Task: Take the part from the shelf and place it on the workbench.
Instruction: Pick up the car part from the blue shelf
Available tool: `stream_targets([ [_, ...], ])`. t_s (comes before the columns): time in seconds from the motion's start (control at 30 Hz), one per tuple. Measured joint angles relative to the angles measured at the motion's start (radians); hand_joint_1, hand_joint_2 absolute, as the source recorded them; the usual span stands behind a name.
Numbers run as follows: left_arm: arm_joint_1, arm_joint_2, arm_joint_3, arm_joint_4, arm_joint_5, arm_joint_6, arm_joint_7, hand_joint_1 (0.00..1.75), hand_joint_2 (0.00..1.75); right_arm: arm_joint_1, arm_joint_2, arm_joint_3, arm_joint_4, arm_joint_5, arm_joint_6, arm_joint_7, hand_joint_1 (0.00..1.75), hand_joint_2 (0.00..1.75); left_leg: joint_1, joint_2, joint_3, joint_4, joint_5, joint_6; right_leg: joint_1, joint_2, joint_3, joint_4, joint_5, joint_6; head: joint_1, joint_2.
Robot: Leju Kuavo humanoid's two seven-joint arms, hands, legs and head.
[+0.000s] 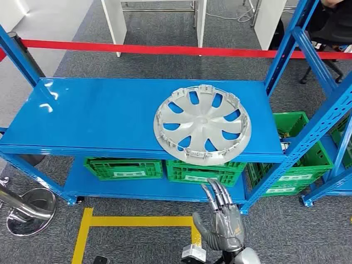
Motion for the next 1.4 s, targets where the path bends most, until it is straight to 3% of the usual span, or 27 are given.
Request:
stream_targets([
  [0.27, -0.016, -0.002, -0.026, 0.0, -0.047, -0.013, 0.033, 0.0, 0.0, -0.01, 0.076, -0.106, -0.005, 0.239, 0.0, -0.028, 0.0, 1.75, 0.0, 0.0, 0.0, 0.0, 0.0, 0.0, 0.0, 0.0, 0.0, 0.0, 0.0, 0.0, 0.0, 0.0],
  [0.47, -0.027, -0.003, -0.041, 0.0, -0.068, -0.023, 0.048, 0.0, 0.0, -0.038, 0.09, -0.126, 0.004, 0.317, 0.0, 0.035, 0.0, 1.75, 0.0, 0.0, 0.0, 0.0, 0.0, 0.0, 0.0, 0.0, 0.0, 0.0, 0.0, 0.0, 0.0, 0.0],
  [0.9, -0.046, -0.008, -0.067, 0.0, -0.112, -0.042, 0.09, 0.0, 0.0, -0.168, 0.073, -0.039, 0.152, 0.411, 0.0, 0.241, 0.0, 1.75, 0.0, 0.001, 0.0, 0.0, 0.0, 0.0, 0.0, 0.001, 0.0, 0.0, 0.0, 0.0, 0.0, 0.0],
  [1.4, -0.054, -0.008, -0.08, 0.0, -0.132, -0.041, 0.132, 0.0, 0.0, -0.274, 0.053, 0.038, 0.318, 0.41, 0.0, 0.317, 0.0, 1.75, 0.0, 0.001, 0.0, 0.0, 0.0, 0.0, 0.0, 0.001, 0.0, 0.0, 0.0, 0.0, 0.0, 0.0],
])
